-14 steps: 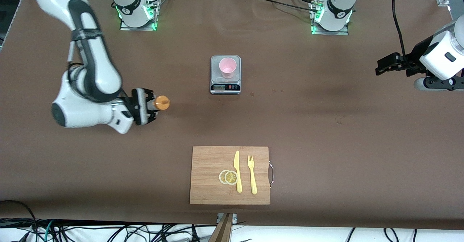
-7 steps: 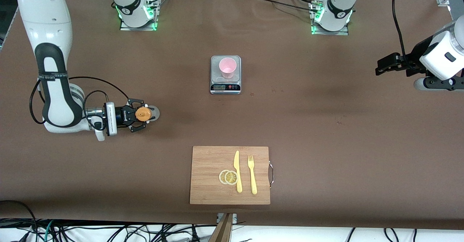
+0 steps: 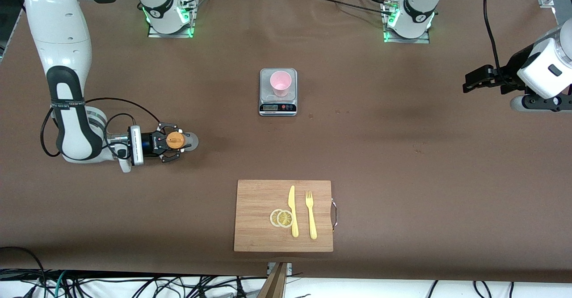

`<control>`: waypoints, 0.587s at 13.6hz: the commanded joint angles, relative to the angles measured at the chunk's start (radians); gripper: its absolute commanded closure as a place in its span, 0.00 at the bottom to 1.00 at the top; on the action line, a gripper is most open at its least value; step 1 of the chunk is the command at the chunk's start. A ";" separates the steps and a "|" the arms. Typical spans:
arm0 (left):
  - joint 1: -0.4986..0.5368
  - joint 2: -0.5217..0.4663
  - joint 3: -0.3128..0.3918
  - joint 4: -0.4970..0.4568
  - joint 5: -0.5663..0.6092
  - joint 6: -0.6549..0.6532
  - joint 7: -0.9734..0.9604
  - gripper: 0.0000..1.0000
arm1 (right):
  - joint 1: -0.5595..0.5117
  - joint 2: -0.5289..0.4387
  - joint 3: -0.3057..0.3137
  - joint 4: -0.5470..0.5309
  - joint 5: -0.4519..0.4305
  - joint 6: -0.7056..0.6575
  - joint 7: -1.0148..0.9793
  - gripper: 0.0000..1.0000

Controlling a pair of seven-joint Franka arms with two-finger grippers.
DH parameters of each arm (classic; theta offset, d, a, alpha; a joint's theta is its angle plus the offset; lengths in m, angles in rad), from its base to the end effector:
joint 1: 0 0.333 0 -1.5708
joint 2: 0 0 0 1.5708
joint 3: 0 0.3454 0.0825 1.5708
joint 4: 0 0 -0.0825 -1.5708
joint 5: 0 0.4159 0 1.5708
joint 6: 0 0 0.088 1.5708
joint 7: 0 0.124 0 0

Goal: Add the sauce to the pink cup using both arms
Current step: 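Move the bottle with the right gripper back beside the scale, then lower the bottle onto the table and open the right gripper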

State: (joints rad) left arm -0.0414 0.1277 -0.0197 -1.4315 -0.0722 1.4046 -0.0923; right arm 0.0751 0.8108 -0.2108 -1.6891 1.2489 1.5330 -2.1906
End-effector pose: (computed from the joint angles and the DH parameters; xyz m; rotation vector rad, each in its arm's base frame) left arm 0.6069 -0.0462 0.6167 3.0692 0.0380 -0.2458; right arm 0.6468 0.0447 0.1276 -1.4678 -1.2613 -0.6646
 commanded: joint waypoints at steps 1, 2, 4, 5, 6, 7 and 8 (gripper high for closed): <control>-0.002 0.000 0.000 0.005 0.015 -0.006 0.016 0.00 | -0.008 0.004 -0.001 0.005 0.007 -0.019 -0.031 1.00; -0.003 -0.002 0.000 0.005 0.015 -0.006 0.014 0.00 | -0.008 0.004 -0.002 0.003 0.007 -0.021 -0.023 0.85; -0.002 -0.002 0.000 0.005 0.015 -0.006 0.017 0.00 | -0.006 0.001 -0.004 0.005 -0.008 -0.025 -0.015 0.12; -0.002 0.000 0.000 0.005 0.015 -0.006 0.017 0.00 | -0.006 -0.002 -0.005 0.006 -0.034 -0.028 -0.015 0.00; -0.002 -0.002 0.000 0.005 0.015 -0.006 0.017 0.00 | -0.006 -0.004 -0.005 0.006 -0.046 -0.030 -0.014 0.00; -0.002 -0.002 0.000 0.005 0.015 -0.006 0.016 0.00 | -0.006 -0.008 -0.008 0.008 -0.058 -0.031 -0.011 0.00; -0.002 -0.002 0.000 0.005 0.015 -0.006 0.014 0.00 | -0.002 -0.010 -0.015 0.011 -0.084 -0.031 -0.005 0.00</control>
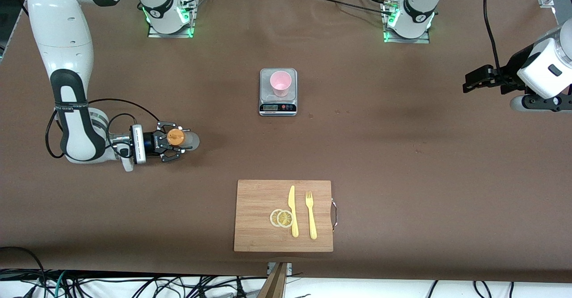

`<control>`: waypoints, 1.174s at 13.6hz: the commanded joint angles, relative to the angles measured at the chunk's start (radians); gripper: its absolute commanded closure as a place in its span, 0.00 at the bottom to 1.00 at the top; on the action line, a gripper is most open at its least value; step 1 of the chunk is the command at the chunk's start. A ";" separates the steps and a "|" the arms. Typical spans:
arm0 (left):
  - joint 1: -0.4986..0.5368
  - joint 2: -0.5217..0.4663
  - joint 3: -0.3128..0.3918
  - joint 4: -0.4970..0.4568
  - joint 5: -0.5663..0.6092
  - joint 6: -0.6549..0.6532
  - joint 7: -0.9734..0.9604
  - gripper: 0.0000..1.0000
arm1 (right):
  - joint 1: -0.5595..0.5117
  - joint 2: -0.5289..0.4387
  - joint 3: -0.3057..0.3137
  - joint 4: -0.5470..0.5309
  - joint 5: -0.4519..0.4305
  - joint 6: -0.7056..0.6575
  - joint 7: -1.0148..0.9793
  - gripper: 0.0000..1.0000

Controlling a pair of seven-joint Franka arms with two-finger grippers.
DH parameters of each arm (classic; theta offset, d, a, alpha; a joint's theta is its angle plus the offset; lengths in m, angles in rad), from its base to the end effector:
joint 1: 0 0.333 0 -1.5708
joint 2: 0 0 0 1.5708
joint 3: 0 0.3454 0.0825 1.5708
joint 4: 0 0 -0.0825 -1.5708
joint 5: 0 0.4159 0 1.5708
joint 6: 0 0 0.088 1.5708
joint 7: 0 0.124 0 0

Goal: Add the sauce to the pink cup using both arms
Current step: 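Lower the bottle onto the table and open the right gripper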

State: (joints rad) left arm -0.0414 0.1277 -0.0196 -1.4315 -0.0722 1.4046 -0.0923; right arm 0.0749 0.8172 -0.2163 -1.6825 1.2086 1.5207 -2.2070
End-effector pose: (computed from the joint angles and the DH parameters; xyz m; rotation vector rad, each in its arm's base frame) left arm 0.6069 -0.0461 0.6167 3.0692 0.0381 -0.2458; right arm 0.6430 0.0407 0.1239 -1.4509 -1.2987 -0.6329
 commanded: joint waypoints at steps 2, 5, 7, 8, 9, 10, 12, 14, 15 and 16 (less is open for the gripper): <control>-0.002 0.000 0.000 0.005 0.015 -0.006 0.017 0.00 | 0.003 -0.029 -0.047 0.007 -0.086 -0.033 0.019 0.00; -0.002 0.000 0.000 0.005 0.015 -0.006 0.016 0.00 | -0.007 -0.114 -0.060 0.004 -0.255 -0.021 0.117 0.00; -0.003 0.000 0.000 0.005 0.015 -0.006 0.014 0.00 | -0.013 -0.163 -0.090 0.006 -0.351 -0.014 0.218 0.00; -0.003 0.000 0.000 0.005 0.017 -0.006 0.014 0.00 | -0.015 -0.199 -0.091 0.000 -0.406 0.027 0.281 0.00; -0.003 0.000 0.000 0.005 0.017 -0.006 0.014 0.00 | -0.014 -0.248 -0.091 -0.023 -0.464 0.080 0.358 0.00; -0.003 0.000 0.000 0.005 0.017 -0.006 0.014 0.00 | -0.006 -0.327 -0.089 -0.073 -0.548 0.148 0.471 0.00; -0.002 0.000 0.000 0.005 0.015 -0.006 0.019 0.00 | -0.001 -0.456 -0.051 -0.123 -0.702 0.206 0.738 0.00; -0.003 0.000 0.000 0.005 0.015 -0.006 0.014 0.00 | -0.003 -0.547 0.016 -0.129 -0.876 0.264 0.976 0.00; -0.005 0.000 0.000 0.005 0.015 -0.006 0.011 0.00 | -0.006 -0.591 0.052 -0.138 -0.935 0.278 1.118 0.00; -0.005 0.000 0.000 0.005 0.015 -0.006 0.011 0.00 | -0.009 -0.619 0.084 -0.138 -1.019 0.280 1.261 0.00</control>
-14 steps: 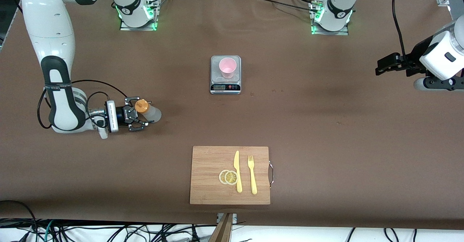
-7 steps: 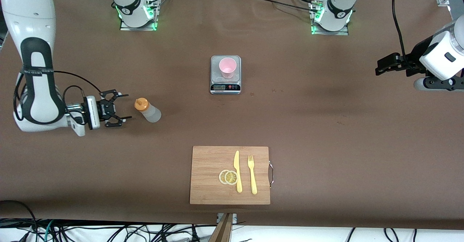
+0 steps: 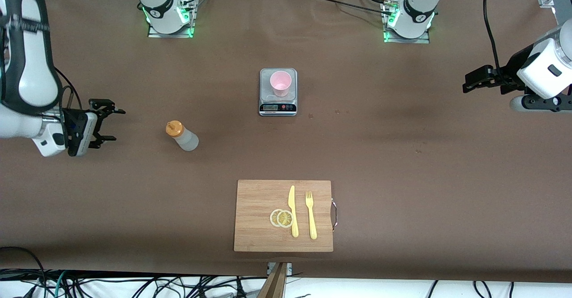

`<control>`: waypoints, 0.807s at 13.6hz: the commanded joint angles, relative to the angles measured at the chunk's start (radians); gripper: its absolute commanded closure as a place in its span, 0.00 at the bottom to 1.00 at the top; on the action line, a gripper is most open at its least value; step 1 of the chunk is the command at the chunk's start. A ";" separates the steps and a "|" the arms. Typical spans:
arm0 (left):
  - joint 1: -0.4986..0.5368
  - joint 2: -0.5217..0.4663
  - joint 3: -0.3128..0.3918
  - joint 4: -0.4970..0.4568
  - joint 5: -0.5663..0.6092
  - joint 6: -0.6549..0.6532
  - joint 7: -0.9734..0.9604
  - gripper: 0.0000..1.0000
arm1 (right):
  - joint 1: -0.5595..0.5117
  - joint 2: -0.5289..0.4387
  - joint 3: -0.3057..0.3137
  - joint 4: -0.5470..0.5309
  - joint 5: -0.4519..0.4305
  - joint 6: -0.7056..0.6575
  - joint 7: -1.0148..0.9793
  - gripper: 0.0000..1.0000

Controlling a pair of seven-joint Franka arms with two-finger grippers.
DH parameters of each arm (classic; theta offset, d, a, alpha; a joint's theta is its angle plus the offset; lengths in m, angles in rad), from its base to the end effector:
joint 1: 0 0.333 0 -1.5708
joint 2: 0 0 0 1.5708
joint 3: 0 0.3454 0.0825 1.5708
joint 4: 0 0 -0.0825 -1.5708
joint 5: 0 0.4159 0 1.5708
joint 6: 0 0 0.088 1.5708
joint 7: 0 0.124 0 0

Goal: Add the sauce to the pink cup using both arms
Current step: 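Lower the bottle onto the table and open the right gripper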

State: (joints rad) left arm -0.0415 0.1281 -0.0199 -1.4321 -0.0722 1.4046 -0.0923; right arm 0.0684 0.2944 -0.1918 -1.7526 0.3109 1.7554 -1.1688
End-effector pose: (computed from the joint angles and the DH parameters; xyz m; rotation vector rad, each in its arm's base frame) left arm 0.6070 -0.0464 0.6162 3.0691 0.0375 -0.2473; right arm 0.6371 -0.0383 0.3841 -2.4749 -1.2635 0.1138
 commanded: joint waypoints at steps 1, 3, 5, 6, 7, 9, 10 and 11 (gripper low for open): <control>-0.005 -0.001 0.000 0.005 0.015 -0.006 0.014 0.00 | -0.006 -0.119 0.092 -0.067 -0.188 0.052 0.351 0.00; -0.004 -0.001 0.000 0.005 0.015 -0.006 0.011 0.00 | -0.007 -0.161 0.107 -0.070 -0.211 0.050 0.661 0.00; -0.005 -0.001 0.000 0.005 0.015 -0.006 0.011 0.00 | -0.009 -0.194 0.115 -0.067 -0.222 0.041 0.902 0.00; -0.005 -0.001 0.000 0.005 0.015 -0.006 0.011 0.00 | -0.016 -0.216 0.118 -0.070 -0.223 0.024 0.963 0.00; -0.005 -0.001 0.000 0.005 0.015 -0.006 0.011 0.00 | -0.010 -0.237 0.121 -0.067 -0.239 0.007 1.003 0.00; -0.005 -0.001 0.000 0.005 0.015 -0.006 0.010 0.00 | -0.003 -0.271 0.126 -0.053 -0.321 -0.025 1.076 0.00; -0.006 -0.001 0.000 0.005 0.015 -0.006 0.010 0.00 | -0.009 -0.280 0.127 -0.023 -0.334 -0.077 1.100 0.00; -0.006 -0.001 0.000 0.005 0.015 -0.006 0.010 0.00 | -0.013 -0.282 0.127 0.010 -0.328 -0.126 1.109 0.00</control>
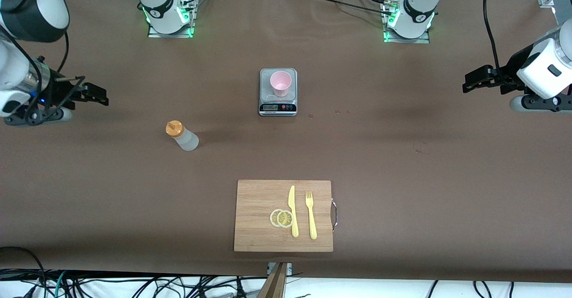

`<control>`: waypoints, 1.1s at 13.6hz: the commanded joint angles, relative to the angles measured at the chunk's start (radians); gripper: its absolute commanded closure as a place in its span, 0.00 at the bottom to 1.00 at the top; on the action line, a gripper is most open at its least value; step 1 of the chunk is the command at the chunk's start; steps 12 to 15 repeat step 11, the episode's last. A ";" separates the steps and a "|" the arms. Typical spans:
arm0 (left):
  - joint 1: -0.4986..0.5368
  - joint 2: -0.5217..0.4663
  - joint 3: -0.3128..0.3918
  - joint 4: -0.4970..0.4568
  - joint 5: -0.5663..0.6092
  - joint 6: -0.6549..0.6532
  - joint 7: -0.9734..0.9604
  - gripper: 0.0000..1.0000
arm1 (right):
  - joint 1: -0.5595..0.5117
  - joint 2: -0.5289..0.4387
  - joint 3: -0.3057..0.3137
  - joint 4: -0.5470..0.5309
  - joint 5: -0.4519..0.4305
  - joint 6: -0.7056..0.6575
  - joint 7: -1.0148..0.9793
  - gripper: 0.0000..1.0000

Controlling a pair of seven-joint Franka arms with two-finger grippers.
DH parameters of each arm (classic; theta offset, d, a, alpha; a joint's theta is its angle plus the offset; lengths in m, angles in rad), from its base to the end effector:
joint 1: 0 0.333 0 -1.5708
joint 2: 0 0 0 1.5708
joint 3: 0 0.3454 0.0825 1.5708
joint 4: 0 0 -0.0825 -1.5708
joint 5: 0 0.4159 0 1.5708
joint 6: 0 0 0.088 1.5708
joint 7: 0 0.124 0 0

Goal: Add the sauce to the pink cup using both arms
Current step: 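Lower the bottle onto the table and open the right gripper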

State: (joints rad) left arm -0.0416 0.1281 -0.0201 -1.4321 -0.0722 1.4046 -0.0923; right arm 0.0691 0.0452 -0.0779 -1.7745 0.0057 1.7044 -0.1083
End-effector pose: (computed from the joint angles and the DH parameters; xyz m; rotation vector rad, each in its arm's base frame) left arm 0.6069 -0.0466 0.6162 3.0691 0.0371 -0.2473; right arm 0.5945 -0.0039 0.5186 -3.1238 -0.1536 0.1798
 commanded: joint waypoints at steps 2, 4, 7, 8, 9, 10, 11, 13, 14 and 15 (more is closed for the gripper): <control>-0.006 -0.001 0.000 0.005 0.015 -0.006 0.011 0.00 | -0.017 -0.028 0.007 0.114 -0.019 -0.162 0.090 0.00; -0.006 -0.001 0.000 0.005 0.015 -0.006 0.010 0.00 | -0.017 -0.022 0.006 0.173 -0.021 -0.207 0.145 0.00; -0.006 -0.001 0.000 0.005 0.015 -0.006 0.010 0.00 | -0.017 -0.025 -0.020 0.162 -0.012 -0.201 0.164 0.00; -0.006 -0.001 0.000 0.005 0.015 -0.006 0.011 0.00 | -0.017 -0.025 -0.025 0.159 -0.012 -0.195 0.162 0.00; -0.006 -0.001 0.000 0.005 0.015 -0.006 0.011 0.00 | -0.017 -0.025 -0.025 0.156 -0.012 -0.193 0.162 0.00; -0.006 -0.001 0.000 0.005 0.015 -0.006 0.011 0.00 | -0.017 -0.024 -0.025 0.156 -0.012 -0.193 0.162 0.00; -0.006 -0.001 0.000 0.005 0.015 -0.006 0.011 0.00 | -0.017 -0.024 -0.025 0.156 -0.012 -0.193 0.161 0.00; -0.006 -0.001 0.000 0.005 0.015 -0.006 0.011 0.00 | -0.017 -0.024 -0.025 0.156 -0.012 -0.193 0.161 0.00; -0.006 -0.001 0.000 0.005 0.015 -0.006 0.011 0.00 | -0.017 -0.024 -0.025 0.156 -0.012 -0.193 0.161 0.00; -0.006 -0.001 0.000 0.005 0.015 -0.006 0.011 0.00 | -0.017 -0.024 -0.025 0.156 -0.012 -0.193 0.161 0.00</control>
